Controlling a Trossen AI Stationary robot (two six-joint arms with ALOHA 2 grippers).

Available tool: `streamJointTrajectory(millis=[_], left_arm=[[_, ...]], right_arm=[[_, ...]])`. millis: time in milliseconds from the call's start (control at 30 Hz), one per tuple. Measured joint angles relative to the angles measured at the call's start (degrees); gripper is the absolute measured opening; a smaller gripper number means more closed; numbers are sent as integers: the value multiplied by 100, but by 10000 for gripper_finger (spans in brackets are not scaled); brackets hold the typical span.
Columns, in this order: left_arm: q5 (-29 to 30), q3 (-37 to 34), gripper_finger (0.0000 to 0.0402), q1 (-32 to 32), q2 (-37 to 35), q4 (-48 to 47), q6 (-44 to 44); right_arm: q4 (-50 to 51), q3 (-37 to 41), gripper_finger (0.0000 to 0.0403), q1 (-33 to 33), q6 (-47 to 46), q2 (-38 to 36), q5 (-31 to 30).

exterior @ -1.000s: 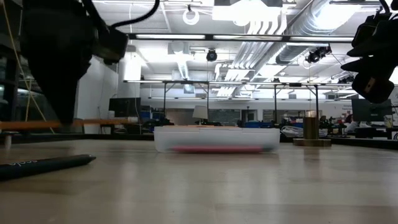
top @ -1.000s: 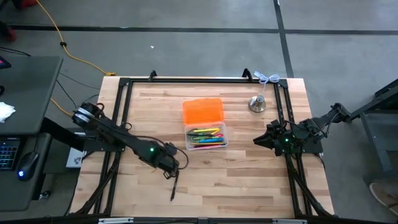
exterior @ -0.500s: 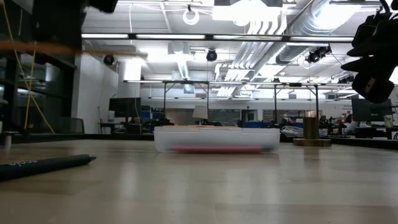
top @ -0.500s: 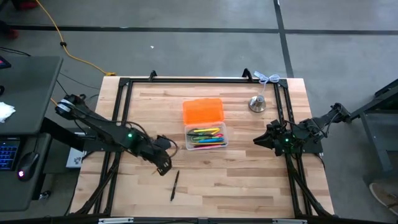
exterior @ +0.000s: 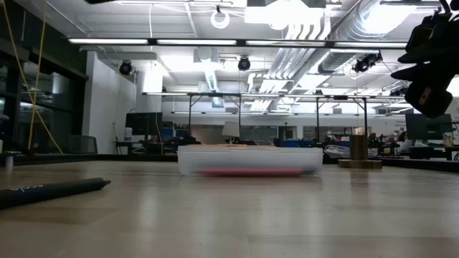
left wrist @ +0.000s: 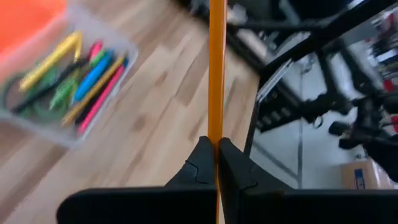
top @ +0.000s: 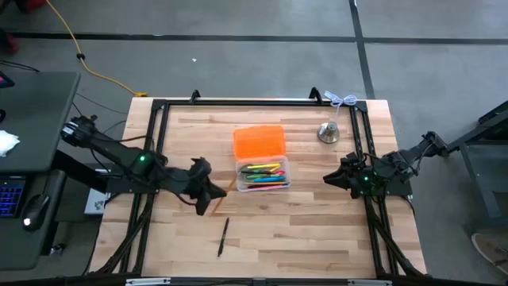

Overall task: Pick & place school supplies into a supply box
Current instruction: Put the yellow pen into the container

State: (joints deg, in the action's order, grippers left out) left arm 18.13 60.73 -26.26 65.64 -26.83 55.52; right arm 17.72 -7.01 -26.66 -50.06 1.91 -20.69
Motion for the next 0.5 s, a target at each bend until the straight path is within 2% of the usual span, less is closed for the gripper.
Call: streamJointTrajectory(millis=[500], left_arm=[[670,-2,28,2,-135,1758,-1365]], right_arm=[[-256,0,78,0,57,-4,21]])
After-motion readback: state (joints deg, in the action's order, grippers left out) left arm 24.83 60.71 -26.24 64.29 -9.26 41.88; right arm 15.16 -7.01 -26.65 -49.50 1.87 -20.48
